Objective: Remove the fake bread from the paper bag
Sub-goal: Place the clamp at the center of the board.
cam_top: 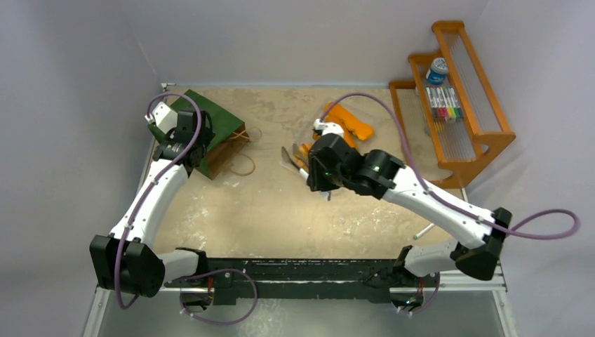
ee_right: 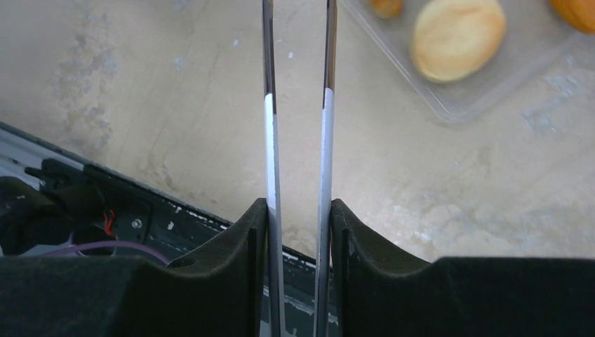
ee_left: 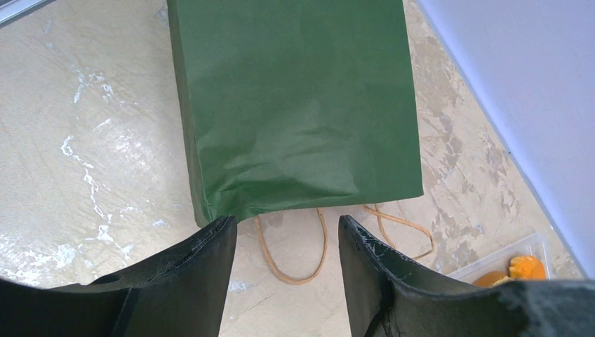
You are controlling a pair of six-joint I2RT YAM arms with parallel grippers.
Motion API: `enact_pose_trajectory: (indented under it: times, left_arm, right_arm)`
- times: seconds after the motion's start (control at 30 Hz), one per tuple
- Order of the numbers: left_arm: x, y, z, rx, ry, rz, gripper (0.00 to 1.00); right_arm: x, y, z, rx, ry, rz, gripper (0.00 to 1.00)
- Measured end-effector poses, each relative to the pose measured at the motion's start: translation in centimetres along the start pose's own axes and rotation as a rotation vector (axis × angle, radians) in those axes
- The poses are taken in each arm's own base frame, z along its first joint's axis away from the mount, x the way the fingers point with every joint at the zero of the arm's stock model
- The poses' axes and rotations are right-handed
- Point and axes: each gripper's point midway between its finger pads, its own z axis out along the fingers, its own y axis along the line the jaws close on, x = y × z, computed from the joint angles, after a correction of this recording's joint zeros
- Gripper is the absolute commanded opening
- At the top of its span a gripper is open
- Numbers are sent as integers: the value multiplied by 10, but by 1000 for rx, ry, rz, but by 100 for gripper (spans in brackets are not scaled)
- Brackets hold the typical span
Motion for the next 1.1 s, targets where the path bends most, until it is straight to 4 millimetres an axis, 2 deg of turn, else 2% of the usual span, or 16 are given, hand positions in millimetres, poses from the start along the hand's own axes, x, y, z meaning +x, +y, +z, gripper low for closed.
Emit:
enact_pose_trajectory:
  times: [0.27,0.6,0.93,1.1]
  left_arm:
    - [0,1,0,-4,0,2,55]
    - [2,4,-1,-15,6,10,55]
    - [-1,6,-6,-11,2,8,54]
    - [-2,9,-8,-11,-3,8,54]
  right_arm:
    - [8,59,70,-125,28,-186,28]
    - [21,105,156,-210,64,-337,28]
    - [-6,154,201,-299,-21,-414,31]
    - [-11,171,235,-310,-52,-446,35]
